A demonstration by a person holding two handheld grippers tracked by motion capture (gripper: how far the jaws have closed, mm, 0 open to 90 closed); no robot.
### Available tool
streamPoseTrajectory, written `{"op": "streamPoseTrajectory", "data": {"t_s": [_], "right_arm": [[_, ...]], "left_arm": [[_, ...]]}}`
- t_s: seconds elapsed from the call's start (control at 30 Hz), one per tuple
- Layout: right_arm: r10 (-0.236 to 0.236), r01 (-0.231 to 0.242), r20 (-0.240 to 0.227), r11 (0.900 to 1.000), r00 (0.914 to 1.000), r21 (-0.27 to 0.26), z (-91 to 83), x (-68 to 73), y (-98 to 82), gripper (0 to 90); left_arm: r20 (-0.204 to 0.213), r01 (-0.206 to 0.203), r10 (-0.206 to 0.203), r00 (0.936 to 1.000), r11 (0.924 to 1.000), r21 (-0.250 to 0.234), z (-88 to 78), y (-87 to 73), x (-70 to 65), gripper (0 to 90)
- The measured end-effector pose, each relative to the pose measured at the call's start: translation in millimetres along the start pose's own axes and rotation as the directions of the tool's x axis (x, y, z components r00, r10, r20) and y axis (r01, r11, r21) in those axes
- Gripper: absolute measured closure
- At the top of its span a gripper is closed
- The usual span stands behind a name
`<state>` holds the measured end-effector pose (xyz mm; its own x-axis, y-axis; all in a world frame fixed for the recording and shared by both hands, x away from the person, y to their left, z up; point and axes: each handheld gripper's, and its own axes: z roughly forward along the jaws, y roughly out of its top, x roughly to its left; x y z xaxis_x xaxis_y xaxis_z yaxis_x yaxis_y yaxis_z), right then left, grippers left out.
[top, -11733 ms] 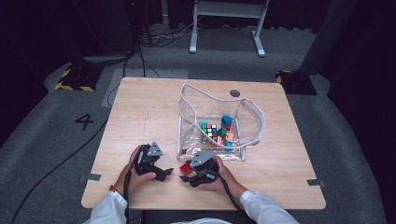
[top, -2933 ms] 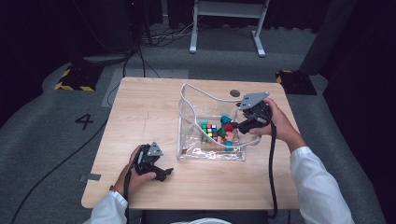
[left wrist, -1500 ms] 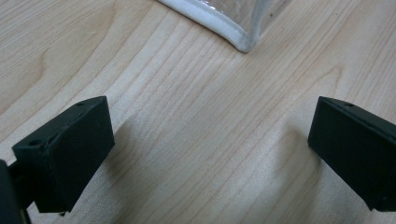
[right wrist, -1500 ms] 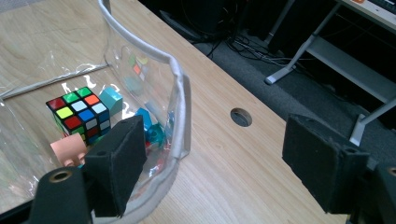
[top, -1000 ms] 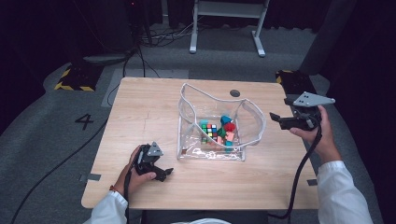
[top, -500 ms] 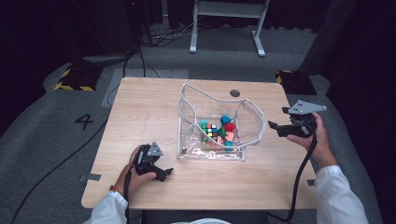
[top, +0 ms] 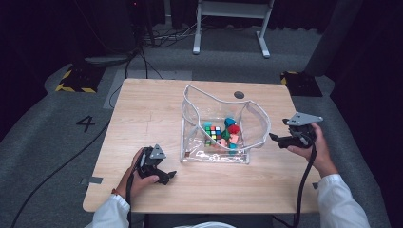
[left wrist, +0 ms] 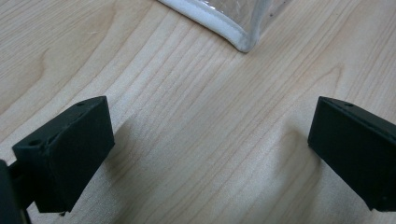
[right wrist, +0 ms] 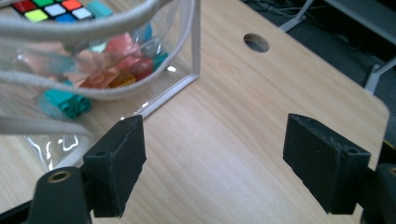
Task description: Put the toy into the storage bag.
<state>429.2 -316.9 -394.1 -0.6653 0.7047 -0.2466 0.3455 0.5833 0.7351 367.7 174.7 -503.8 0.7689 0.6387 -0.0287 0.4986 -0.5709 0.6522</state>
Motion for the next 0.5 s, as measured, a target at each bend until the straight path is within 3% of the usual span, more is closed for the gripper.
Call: {"op": "streamPoseTrajectory", "data": {"t_s": [0.5], "right_arm": [[-0.001,0.002,-0.021,0.999,0.9998,0.033,8.0,14.3,-22.2,21.0]], "left_arm": [[0.001,0.0,0.0,1.0,1.0,0.001,-0.1,0.0,0.0,0.4]]}}
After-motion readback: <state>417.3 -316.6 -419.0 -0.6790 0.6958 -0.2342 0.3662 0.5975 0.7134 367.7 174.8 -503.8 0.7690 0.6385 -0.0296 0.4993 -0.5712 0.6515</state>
